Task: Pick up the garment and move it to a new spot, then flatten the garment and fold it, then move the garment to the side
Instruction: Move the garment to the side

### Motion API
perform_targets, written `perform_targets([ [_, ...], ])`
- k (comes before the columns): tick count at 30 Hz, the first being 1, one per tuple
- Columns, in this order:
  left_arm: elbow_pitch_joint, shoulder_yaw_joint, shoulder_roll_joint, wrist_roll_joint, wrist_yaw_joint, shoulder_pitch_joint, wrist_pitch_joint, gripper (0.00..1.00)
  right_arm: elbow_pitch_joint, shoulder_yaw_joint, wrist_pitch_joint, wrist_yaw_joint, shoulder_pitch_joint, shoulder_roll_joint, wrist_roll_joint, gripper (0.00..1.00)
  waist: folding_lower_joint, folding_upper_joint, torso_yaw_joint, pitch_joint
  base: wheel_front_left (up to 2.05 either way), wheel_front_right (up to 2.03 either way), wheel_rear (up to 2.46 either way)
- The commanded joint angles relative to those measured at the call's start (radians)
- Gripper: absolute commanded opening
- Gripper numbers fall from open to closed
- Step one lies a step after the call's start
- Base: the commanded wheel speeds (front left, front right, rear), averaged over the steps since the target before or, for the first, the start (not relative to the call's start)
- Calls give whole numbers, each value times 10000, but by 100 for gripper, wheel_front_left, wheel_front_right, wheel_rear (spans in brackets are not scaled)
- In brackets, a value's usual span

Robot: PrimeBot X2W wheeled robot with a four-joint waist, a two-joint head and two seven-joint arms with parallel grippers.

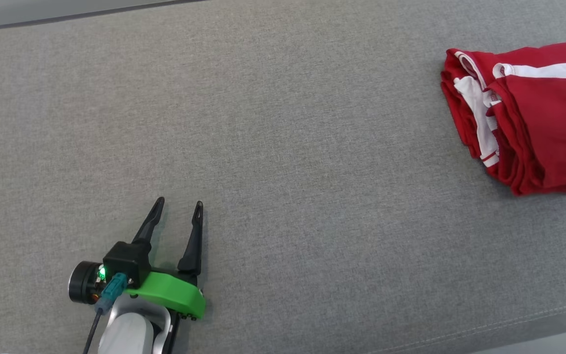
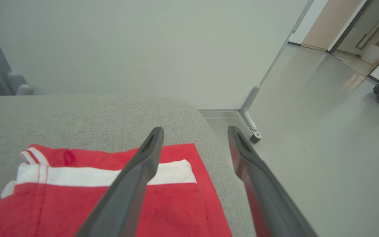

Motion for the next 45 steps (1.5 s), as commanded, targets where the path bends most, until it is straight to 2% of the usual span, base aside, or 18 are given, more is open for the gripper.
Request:
perform_targets([
  [1, 8, 48, 47, 40, 21, -114, 2, 100, -213, -105, -27, -13, 297, 250, -165, 100, 0, 65, 195, 127, 0, 0, 0],
  [4, 42, 183, 45, 79, 25, 4, 2, 100, -1750, -1019, -27, -14, 1127, 1024, -764, 100, 0, 65, 112, -173, 0, 0, 0],
  [7, 58, 303, 44, 18, 37, 205, 2, 100, -3054, -1404, -27, -14, 2046, 2002, -1145, 100, 0, 65, 55, -542, 0, 0, 0],
  [10, 104, 328, 44, -111, 44, 358, 2, 100, -4022, -1446, -26, -13, 3000, 2822, -1248, 100, 0, 65, 71, -893, 0, 0, 0],
  [17, 175, 277, 45, -375, 171, 768, 2, 100, -5162, -636, -27, -13, 4893, 3710, -933, 100, 0, 65, 298, -1647, 0, 0, 0],
  [23, 202, 421, 44, -535, 266, 1212, 2, 100, -5594, -77, -27, -13, 6305, 4044, -600, 100, 0, 65, 611, -2259, 0, 0, 0],
  [29, 164, 608, 44, -631, 349, 1635, 2, 100, -6059, 443, -27, -14, 7301, 4118, -462, 100, 0, 65, 913, -2698, 0, 0, 0],
  [40, 89, 970, 44, -607, 459, 2022, 2, 100, -6446, 981, -28, -13, 8163, 4161, 246, 100, 0, 65, 1358, -3220, 0, 0, 0],
  [45, 182, 1050, 44, -574, 498, 1980, 2, 100, -6536, 702, -28, -14, 8297, 4152, -145, 100, 0, 65, 1376, -3268, 0, 0, 0],
])
